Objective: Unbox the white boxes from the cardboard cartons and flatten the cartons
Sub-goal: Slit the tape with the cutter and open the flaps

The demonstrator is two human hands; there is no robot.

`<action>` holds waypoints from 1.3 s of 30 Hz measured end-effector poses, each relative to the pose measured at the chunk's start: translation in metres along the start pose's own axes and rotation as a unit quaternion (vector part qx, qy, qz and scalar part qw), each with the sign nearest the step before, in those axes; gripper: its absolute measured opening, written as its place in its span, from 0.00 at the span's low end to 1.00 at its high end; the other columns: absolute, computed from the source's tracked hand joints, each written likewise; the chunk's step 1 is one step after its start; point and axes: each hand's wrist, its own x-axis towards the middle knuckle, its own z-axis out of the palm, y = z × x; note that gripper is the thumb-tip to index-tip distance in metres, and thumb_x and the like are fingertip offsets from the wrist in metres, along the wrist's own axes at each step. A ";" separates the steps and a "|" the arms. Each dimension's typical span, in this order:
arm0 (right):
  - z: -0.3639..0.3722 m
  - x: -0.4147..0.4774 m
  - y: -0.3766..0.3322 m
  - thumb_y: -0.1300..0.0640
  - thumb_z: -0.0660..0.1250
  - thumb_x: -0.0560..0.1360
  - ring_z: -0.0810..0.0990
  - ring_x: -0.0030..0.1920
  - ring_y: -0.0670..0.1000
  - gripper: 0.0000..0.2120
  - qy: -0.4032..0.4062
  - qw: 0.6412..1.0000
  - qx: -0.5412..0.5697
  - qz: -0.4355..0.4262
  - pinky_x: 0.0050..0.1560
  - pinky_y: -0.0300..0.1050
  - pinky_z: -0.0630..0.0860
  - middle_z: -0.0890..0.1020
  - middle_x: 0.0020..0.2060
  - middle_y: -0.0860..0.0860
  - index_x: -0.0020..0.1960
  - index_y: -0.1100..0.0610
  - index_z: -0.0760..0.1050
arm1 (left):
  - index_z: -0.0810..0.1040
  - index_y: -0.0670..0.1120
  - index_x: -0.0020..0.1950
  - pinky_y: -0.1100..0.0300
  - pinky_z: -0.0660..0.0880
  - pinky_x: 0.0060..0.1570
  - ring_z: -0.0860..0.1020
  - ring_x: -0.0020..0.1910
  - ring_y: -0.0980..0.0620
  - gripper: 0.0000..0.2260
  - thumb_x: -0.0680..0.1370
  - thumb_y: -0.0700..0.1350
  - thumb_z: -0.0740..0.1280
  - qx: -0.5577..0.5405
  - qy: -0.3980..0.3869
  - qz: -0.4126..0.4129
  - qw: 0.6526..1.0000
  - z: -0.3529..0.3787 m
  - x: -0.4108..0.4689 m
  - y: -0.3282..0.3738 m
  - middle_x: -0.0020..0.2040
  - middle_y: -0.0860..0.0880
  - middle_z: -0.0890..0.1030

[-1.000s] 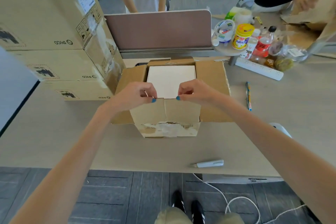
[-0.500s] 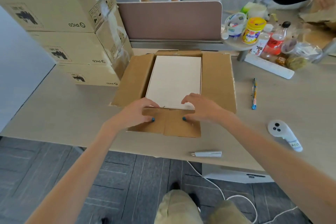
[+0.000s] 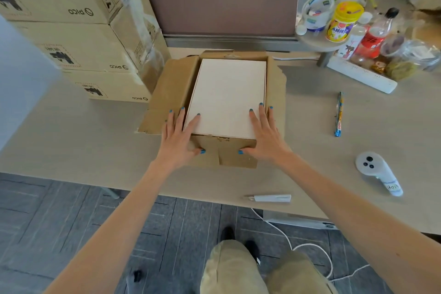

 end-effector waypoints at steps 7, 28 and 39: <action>0.008 0.017 -0.009 0.45 0.73 0.71 0.31 0.75 0.59 0.52 0.034 0.997 0.061 -0.015 0.76 0.56 0.53 0.34 0.76 0.55 0.79 0.56 0.39 | 0.48 0.55 0.81 0.43 0.48 0.76 0.40 0.80 0.41 0.45 0.73 0.61 0.72 0.015 0.034 -0.013 0.999 0.003 0.011 -0.015 0.82 0.45 0.45; -0.014 0.079 -0.046 0.31 0.67 0.68 0.32 0.75 0.63 0.57 -0.023 0.994 -0.106 0.005 0.76 0.57 0.39 0.37 0.77 0.59 0.78 0.58 0.37 | 0.50 0.55 0.81 0.43 0.42 0.76 0.39 0.79 0.43 0.41 0.75 0.61 0.69 -0.008 -0.008 0.016 1.000 -0.022 0.056 -0.071 0.82 0.47 0.47; -0.026 0.075 -0.084 0.45 0.51 0.83 0.40 0.78 0.54 0.33 -0.019 0.994 0.078 0.073 0.76 0.50 0.46 0.42 0.78 0.57 0.78 0.61 0.42 | 0.54 0.54 0.80 0.49 0.55 0.71 0.51 0.76 0.47 0.24 0.84 0.56 0.54 -0.059 0.022 0.045 0.997 -0.042 0.071 -0.057 0.81 0.48 0.51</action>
